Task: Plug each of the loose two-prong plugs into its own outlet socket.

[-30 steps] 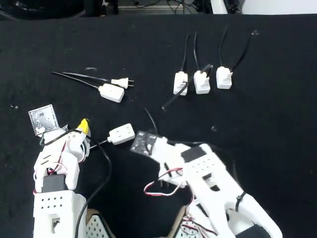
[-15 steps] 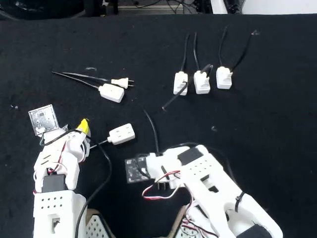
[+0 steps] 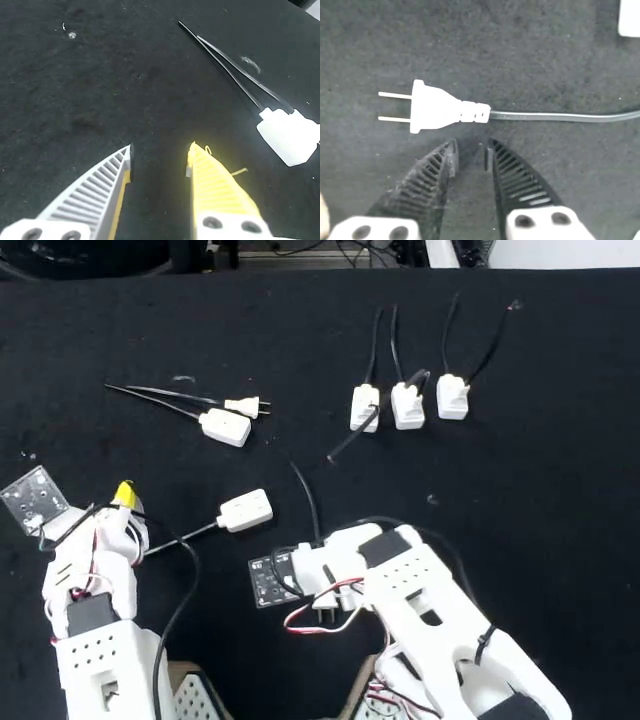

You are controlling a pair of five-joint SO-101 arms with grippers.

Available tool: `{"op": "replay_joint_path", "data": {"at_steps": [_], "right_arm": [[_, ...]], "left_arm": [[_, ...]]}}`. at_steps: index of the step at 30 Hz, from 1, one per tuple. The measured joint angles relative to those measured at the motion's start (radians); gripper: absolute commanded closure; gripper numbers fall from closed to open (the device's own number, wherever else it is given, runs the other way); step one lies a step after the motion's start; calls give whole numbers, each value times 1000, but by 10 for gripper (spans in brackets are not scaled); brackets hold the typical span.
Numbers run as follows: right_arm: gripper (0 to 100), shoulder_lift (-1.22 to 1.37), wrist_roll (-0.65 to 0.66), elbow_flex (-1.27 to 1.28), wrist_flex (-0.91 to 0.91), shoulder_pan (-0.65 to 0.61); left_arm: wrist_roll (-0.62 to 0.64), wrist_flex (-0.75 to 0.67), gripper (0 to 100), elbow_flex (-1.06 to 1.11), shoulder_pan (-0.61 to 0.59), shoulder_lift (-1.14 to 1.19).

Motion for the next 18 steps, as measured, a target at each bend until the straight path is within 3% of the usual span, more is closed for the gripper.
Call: {"op": "replay_joint_path", "data": {"at_steps": [7,18], "right_arm": [[910,0,-28,29,25,-29],[910,-114,-486,29,-18,-282]], "left_arm": [[3,0,812,0,-3,0],[3,0,812,0,-9,0]]}}
